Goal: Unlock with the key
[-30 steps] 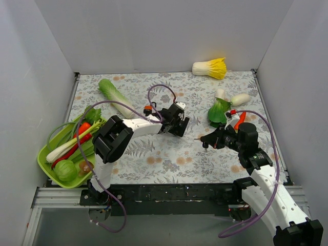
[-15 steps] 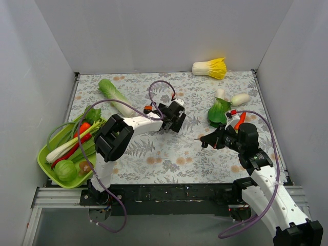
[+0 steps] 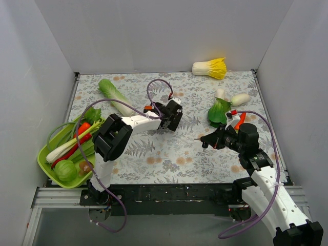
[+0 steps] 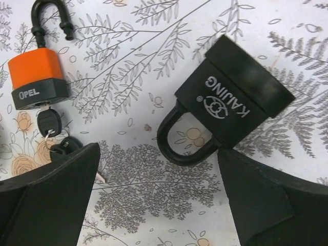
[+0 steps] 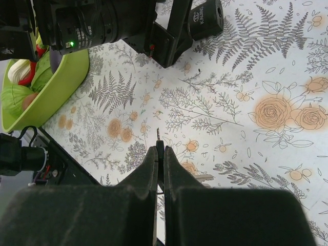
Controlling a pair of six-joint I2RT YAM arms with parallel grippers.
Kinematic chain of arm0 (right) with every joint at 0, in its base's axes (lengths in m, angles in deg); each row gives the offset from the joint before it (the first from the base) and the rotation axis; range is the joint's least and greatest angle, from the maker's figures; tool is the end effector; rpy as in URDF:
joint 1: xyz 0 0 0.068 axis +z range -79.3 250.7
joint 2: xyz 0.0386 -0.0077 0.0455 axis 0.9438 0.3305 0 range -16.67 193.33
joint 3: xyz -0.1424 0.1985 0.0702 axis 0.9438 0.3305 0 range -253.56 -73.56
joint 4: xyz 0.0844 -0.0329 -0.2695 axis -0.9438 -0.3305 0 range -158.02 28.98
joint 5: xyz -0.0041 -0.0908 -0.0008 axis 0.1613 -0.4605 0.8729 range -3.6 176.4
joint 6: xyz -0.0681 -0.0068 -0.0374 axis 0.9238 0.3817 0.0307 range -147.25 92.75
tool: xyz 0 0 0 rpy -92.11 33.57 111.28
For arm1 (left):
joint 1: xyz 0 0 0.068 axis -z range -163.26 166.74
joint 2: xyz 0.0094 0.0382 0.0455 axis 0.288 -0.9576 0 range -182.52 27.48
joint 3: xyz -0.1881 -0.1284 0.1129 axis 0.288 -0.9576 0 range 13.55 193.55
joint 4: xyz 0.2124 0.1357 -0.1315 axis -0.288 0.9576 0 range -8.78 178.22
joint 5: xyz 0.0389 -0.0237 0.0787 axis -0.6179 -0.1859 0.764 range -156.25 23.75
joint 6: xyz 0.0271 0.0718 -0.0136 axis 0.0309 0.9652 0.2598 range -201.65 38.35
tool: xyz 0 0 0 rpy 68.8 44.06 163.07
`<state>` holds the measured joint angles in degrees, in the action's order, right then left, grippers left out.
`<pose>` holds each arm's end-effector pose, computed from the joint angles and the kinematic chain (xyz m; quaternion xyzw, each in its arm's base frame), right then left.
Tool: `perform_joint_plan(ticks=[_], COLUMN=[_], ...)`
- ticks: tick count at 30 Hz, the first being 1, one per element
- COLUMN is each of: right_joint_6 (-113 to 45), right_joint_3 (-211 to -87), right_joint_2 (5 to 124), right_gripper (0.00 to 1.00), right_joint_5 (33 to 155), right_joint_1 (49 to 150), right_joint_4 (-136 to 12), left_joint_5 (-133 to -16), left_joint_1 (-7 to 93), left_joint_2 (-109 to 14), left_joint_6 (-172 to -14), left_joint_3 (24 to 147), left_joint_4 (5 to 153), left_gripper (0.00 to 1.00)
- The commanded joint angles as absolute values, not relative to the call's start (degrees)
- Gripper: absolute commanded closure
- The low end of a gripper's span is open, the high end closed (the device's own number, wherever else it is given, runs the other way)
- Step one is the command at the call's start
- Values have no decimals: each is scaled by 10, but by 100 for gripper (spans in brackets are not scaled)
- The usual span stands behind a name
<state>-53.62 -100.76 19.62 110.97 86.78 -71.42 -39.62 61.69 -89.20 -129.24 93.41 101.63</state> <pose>0.2086 0.0890 0.2301 -0.0509 0.8057 0.3661 0.4629 0.3421 -0.2994 0.1065 -0.0865 0.9318 -0.0455 0.3495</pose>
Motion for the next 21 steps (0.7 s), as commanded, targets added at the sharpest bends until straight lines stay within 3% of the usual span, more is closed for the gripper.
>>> perform_joint_plan(ticks=[1,21], right_joint_6=[-534,-538], right_joint_3=[-1013,-997], right_joint_2=[195,189], right_gripper=[99,99], right_joint_5=[1114,1119], right_joint_1=[864,864], right_joint_4=[-693,-693], left_joint_5=[-380,-403], left_joint_1=[592,530], left_joint_2=[-888,-906], left_joint_6=[-1285,-1290], left_joint_3=[901,940], left_joint_4=[1090,1054], left_gripper=[2,2])
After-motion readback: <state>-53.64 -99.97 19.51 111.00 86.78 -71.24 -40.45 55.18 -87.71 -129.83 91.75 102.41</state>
